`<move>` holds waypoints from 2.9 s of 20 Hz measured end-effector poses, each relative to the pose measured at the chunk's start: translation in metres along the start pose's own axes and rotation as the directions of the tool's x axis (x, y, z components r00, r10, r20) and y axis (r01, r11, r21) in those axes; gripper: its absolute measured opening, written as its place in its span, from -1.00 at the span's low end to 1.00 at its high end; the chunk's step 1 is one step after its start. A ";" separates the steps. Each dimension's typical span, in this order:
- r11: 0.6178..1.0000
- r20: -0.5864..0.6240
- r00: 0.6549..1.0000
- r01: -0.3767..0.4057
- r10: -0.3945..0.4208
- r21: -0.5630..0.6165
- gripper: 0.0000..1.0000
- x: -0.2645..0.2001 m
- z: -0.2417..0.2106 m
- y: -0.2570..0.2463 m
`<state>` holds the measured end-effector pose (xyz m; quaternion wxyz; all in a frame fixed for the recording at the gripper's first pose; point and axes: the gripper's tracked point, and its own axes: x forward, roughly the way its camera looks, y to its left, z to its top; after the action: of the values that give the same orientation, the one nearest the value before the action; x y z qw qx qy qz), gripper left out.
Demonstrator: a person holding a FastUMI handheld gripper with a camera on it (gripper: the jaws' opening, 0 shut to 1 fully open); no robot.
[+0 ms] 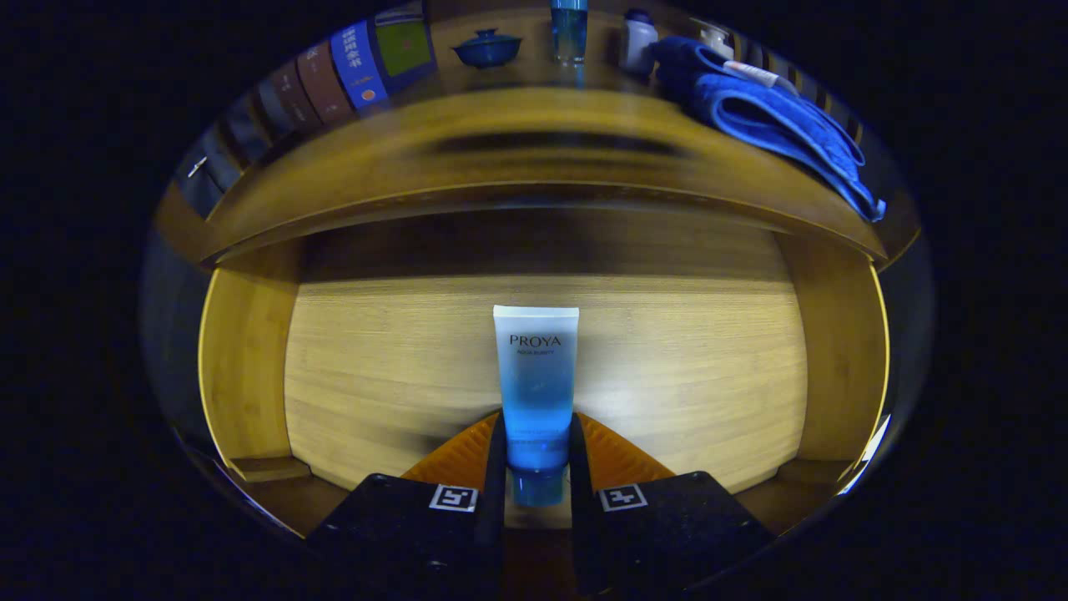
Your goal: Pull open the drawer, take out the items inside it, and place them on the countertop above the cabinet.
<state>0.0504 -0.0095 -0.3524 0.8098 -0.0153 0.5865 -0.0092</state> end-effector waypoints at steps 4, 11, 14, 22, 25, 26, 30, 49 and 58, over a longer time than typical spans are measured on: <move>0.999 0.083 0.996 -0.040 0.040 -0.001 -0.24 -0.052 -0.002 0.001; 0.998 0.286 0.957 -0.055 0.056 -0.009 -0.25 -0.103 0.091 0.004; 0.999 0.314 0.948 -0.047 0.050 -0.017 -0.24 -0.099 0.138 0.007; 1.000 0.290 0.957 -0.020 0.013 0.018 -0.24 -0.045 0.219 0.002; 0.999 0.257 0.966 -0.028 0.017 0.037 -0.24 -0.026 0.223 0.000; 0.999 0.250 0.968 -0.028 0.018 0.038 -0.24 -0.022 0.223 0.000; 0.999 0.241 0.970 -0.031 0.022 0.035 -0.22 -0.015 0.225 0.000; 0.998 0.676 0.734 -0.055 0.060 -0.030 0.99 -0.196 0.132 0.009; 0.996 0.840 0.536 -0.055 0.085 -0.065 1.00 -0.226 0.004 0.012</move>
<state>-0.0164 0.0100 -0.1371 0.9912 -0.0067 0.1257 0.0406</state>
